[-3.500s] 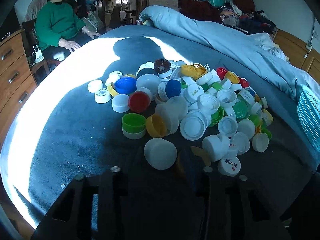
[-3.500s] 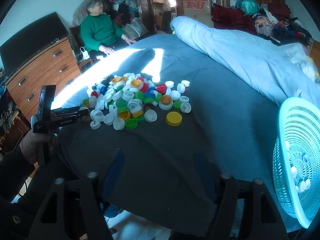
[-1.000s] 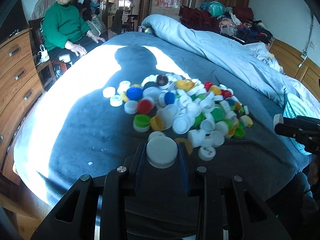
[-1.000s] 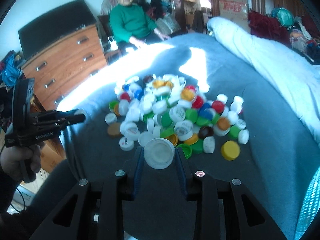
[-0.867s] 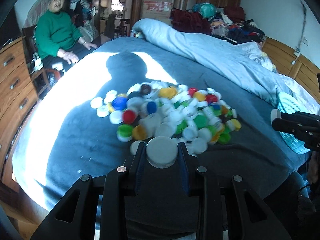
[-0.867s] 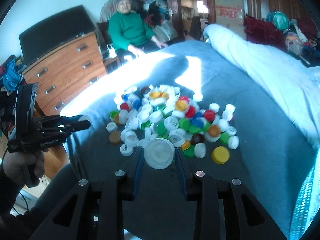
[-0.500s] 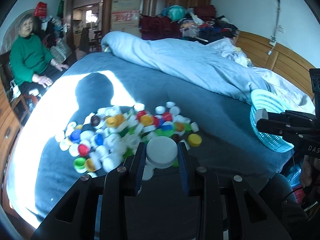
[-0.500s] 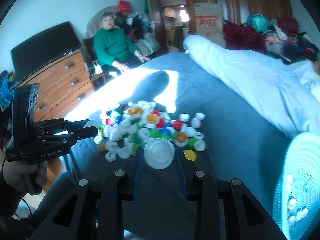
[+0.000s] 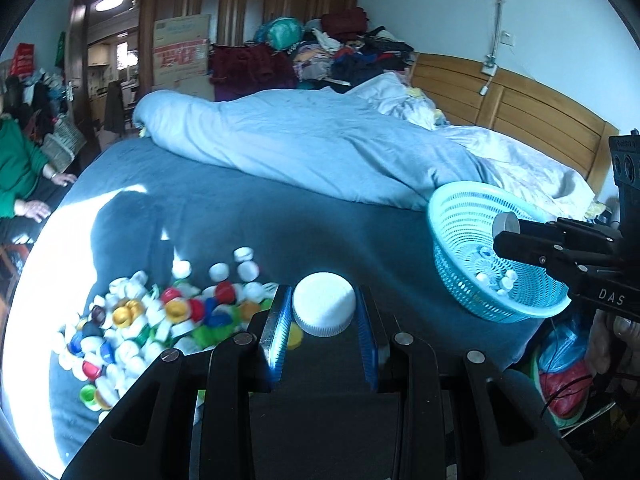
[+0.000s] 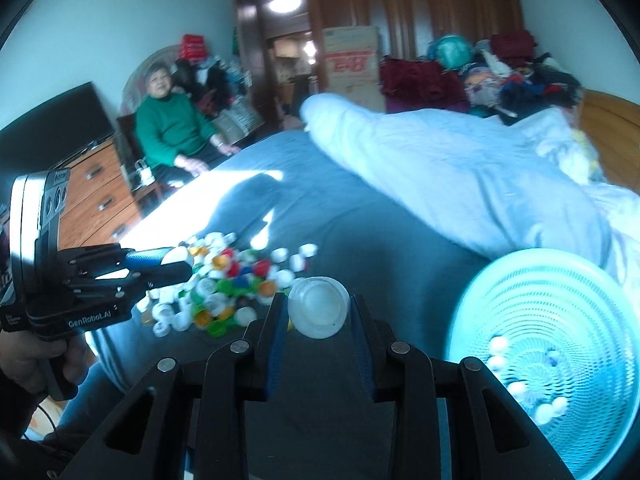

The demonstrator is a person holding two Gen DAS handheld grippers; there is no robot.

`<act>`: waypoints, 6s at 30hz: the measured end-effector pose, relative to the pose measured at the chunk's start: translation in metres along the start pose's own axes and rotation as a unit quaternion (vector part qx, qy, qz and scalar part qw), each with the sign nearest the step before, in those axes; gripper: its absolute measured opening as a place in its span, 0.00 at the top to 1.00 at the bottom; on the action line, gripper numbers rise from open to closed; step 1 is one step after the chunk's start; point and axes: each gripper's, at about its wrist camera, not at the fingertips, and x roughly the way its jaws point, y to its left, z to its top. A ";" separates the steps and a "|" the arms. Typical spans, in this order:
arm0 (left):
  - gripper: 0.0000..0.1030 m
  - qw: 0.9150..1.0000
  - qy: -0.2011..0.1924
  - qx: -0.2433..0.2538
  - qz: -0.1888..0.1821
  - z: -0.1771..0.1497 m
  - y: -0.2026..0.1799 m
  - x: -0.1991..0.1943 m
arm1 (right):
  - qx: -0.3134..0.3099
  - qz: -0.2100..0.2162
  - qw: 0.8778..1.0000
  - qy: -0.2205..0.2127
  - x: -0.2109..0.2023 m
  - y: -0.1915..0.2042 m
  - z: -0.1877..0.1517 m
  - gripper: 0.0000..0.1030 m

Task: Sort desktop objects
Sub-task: 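Carry both white caps into the light-blue colander and open both tools, then move both open tools back over the cap pile, then grasp a white cap with the left tool while the right tool grasps a white cap, then carry both white caps into the light-blue colander and open both tools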

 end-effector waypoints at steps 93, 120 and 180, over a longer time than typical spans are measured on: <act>0.39 0.971 0.090 -0.111 0.192 -0.079 0.219 -0.023 | 0.000 0.000 1.000 -0.027 0.000 -0.010 -0.011 0.14; 0.75 0.978 0.144 -0.091 0.123 -0.118 0.395 0.072 | -0.054 0.144 0.971 0.184 0.331 0.118 0.100 0.58; 0.75 0.987 0.111 0.011 -0.117 0.232 0.217 0.142 | 0.085 0.030 0.985 0.149 0.047 -0.027 0.255 0.66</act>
